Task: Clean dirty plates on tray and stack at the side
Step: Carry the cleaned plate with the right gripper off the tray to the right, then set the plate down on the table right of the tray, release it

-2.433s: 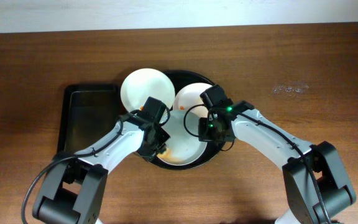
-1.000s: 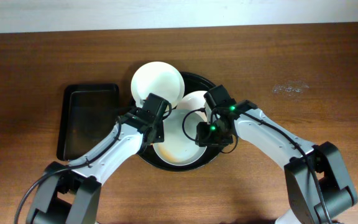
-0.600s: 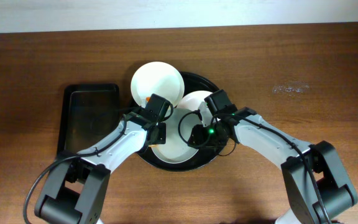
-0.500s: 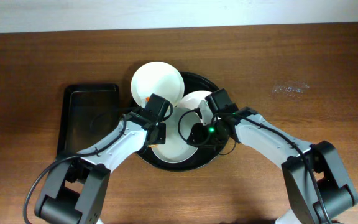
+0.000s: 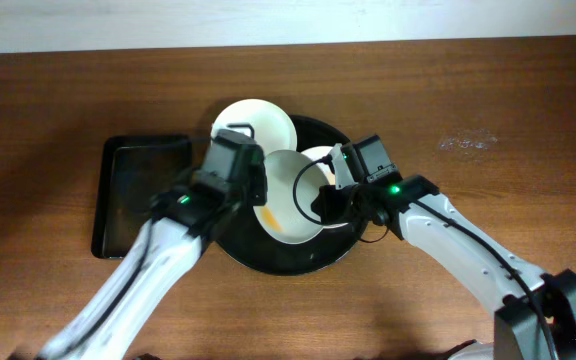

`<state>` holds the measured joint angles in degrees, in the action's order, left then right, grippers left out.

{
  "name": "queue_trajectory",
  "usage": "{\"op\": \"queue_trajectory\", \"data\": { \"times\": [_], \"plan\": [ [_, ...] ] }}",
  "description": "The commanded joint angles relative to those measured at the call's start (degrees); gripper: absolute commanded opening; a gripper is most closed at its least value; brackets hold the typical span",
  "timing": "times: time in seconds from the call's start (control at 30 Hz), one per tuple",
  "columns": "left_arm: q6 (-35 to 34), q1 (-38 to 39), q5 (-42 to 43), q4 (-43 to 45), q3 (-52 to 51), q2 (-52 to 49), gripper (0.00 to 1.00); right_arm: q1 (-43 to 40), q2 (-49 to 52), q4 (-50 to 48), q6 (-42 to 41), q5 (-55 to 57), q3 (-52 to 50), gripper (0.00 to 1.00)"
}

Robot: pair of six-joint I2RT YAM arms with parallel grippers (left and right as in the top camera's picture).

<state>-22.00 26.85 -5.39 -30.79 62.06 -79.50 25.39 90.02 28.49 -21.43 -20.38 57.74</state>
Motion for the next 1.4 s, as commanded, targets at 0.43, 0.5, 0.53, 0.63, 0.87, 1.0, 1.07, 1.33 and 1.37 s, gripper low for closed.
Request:
{"op": "queue_trajectory", "data": {
  "times": [0.43,0.5,0.53,0.63,0.87,1.0,1.07,1.33,1.37],
  "plan": [
    [1.16,-16.15,27.28,-16.68,1.09,-0.66,0.00,8.68,-4.81,7.67,18.75,33.38,12.63,0.04],
    [2.05,-16.15,27.26,-16.44,1.09,-2.27,0.00,14.27,-4.81,8.68,19.50,42.49,12.94,0.04],
    [2.43,-16.15,27.19,-16.44,1.09,-2.64,0.00,17.22,-4.76,9.79,19.50,47.32,12.94,0.04],
    [2.43,-16.15,24.13,-16.13,1.09,-3.10,0.00,21.09,-4.76,10.27,17.03,49.16,12.94,0.04],
    [2.40,-16.15,23.61,-15.96,1.09,-3.10,0.00,19.17,-4.76,10.05,6.84,48.89,12.96,0.04],
    [2.40,-16.15,23.61,-16.00,1.09,-3.10,0.00,9.77,-4.81,9.90,5.66,31.95,13.99,0.04],
    [2.40,-16.13,23.63,-16.02,1.09,-3.10,0.00,0.39,-4.81,9.88,5.62,18.03,14.62,0.04],
    [2.38,-15.98,23.61,-15.91,1.09,-3.10,0.00,-47.80,2.21,18.14,6.67,-18.38,13.79,0.04],
    [2.40,-16.00,23.61,-15.80,1.09,-3.10,0.00,-50.05,4.26,19.26,7.91,-20.35,13.62,0.04]
  ]
}}
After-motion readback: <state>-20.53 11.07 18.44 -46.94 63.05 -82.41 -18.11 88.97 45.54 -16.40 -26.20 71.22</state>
